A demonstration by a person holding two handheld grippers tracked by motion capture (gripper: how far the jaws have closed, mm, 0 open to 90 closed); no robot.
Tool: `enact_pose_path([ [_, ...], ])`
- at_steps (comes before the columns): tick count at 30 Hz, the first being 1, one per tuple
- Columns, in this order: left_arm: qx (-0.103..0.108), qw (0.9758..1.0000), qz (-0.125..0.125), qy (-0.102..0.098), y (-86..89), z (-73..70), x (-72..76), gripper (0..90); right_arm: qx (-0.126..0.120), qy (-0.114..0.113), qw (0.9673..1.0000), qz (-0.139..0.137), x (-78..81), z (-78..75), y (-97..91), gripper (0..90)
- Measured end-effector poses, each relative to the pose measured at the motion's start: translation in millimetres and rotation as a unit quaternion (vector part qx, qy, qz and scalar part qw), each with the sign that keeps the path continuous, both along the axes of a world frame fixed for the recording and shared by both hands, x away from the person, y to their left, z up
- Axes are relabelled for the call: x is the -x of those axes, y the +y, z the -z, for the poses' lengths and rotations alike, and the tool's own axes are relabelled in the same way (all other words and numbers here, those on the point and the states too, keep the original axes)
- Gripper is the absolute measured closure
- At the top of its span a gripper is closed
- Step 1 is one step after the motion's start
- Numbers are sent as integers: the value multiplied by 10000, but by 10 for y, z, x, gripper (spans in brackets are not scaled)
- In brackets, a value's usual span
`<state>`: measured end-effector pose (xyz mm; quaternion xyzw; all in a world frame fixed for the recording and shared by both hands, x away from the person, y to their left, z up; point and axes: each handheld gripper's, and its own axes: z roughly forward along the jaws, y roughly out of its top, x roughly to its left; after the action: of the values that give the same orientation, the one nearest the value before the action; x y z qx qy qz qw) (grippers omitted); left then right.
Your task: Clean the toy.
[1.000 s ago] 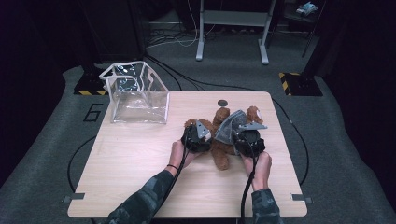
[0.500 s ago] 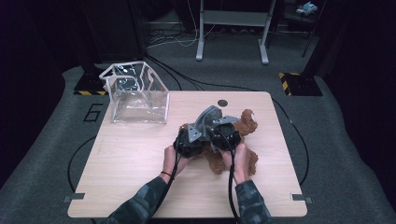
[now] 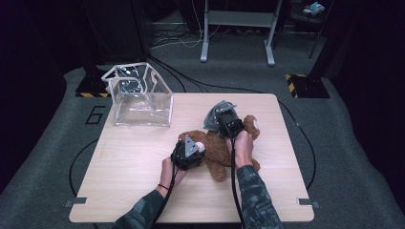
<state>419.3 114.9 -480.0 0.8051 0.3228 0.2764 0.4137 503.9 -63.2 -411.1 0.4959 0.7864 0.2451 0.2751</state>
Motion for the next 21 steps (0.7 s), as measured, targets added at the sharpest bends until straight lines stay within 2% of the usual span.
enact_pose_path([
  [2, 12, 10000, -12, 12, -1, 8, -5, 456, -43, -46, 10000, 49, 0, -35, -48, 776],
  [3, 15, 10000, -11, 22, 2, 8, -4, 453, -161, -60, 9999, 14, 15, -63, -67, 774],
  [5, 41, 10000, -36, 9, 2, 13, -6, 449, -579, -134, 9982, -56, 78, -140, -78, 774],
  [6, 66, 10000, -16, 28, 4, 15, -9, 448, -716, -188, 9971, -159, 105, -174, -77, 774],
  [8, 41, 10000, -17, 20, 1, 14, -10, 447, -999, -119, 9939, -443, 216, -254, 13, 773],
  [10, 30, 10000, -18, 43, 5, 11, -3, 446, -1071, 42, 9915, -743, 274, -243, 124, 773],
  [11, 43, 10000, -25, 35, 6, 14, -2, 446, -907, 154, 9915, -922, 282, -192, 211, 773],
  [12, 53, 10000, -14, 41, 9, 15, -2, 446, -815, 254, 9917, -961, 271, -134, 264, 774],
  [14, 68, 10000, -33, 62, 12, 19, 2, 448, -795, 495, 9917, -876, 208, -15, 294, 775],
  [15, 114, 9999, -28, 63, 15, 26, 0, 448, -885, 548, 9908, -866, 168, 24, 273, 776],
  [16, 133, 9999, -44, 53, 17, 32, -1, 448, -966, 564, 9902, -834, 103, 70, 224, 777],
  [18, 213, 9997, -71, 65, 12, 43, 1, 450, -921, 578, 9914, -735, 57, 89, 191, 778],
  [20, 197, 9998, -57, 59, 10, 46, 7, 451, -628, 452, 9952, -602, 25, 67, 175, 779],
  [21, 188, 9998, -62, 49, 11, 47, 11, 450, -533, 404, 9960, -597, -5, 56, 154, 779],
])
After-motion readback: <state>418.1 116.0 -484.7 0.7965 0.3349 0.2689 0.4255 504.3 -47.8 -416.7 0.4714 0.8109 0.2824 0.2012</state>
